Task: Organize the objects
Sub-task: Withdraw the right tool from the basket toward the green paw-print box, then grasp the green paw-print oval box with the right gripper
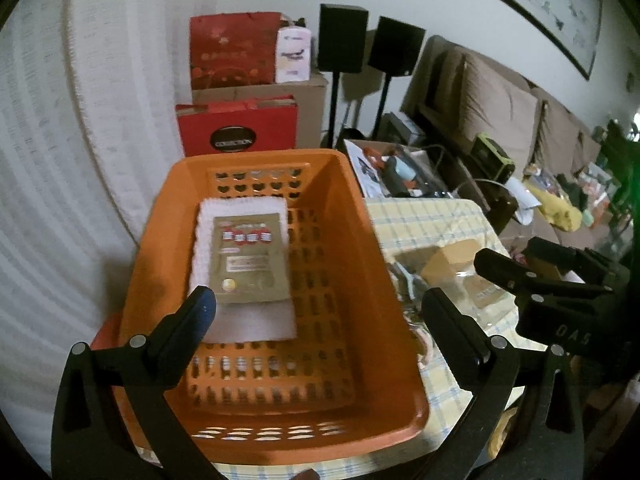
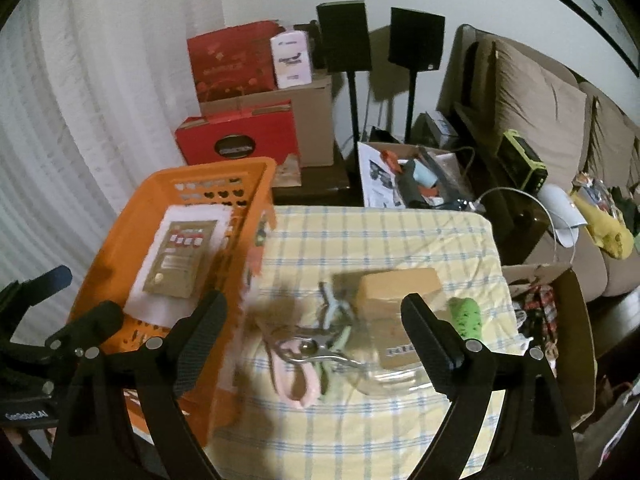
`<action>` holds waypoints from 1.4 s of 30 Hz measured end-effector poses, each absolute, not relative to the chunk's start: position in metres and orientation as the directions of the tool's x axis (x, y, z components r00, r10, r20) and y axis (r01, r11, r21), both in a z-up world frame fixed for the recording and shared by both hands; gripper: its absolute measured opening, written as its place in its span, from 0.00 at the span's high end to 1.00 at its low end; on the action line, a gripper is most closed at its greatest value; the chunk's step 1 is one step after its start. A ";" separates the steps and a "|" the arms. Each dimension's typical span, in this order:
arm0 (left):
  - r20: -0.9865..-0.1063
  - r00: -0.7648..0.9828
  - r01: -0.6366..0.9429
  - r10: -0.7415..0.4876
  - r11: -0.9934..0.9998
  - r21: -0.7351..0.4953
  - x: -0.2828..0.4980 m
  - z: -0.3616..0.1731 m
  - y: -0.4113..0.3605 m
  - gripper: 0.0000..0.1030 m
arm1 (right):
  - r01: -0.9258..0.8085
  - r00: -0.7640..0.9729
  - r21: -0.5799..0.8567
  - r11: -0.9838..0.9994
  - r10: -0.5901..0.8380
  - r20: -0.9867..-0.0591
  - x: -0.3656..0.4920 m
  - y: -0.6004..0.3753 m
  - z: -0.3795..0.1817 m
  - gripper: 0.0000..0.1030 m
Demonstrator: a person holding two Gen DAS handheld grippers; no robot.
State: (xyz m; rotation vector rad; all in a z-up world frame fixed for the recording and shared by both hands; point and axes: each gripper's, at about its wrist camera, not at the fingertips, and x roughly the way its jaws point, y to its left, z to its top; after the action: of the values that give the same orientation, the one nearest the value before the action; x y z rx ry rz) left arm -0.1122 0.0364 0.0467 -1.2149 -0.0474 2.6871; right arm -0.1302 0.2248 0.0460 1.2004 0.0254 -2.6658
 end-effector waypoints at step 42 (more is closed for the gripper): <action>-0.827 -0.471 -0.367 0.306 -0.921 -0.132 -0.143 0.001 0.144 0.11 | -0.022 -0.449 0.268 -0.963 -0.230 -0.863 -0.198 0.411 -0.073 0.50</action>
State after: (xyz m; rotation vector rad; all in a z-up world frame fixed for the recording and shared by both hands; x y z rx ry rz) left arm -0.1434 0.1442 0.0008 -1.3311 0.0903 2.4002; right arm -0.1978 0.4106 -0.0732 1.5756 -0.3650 -2.5485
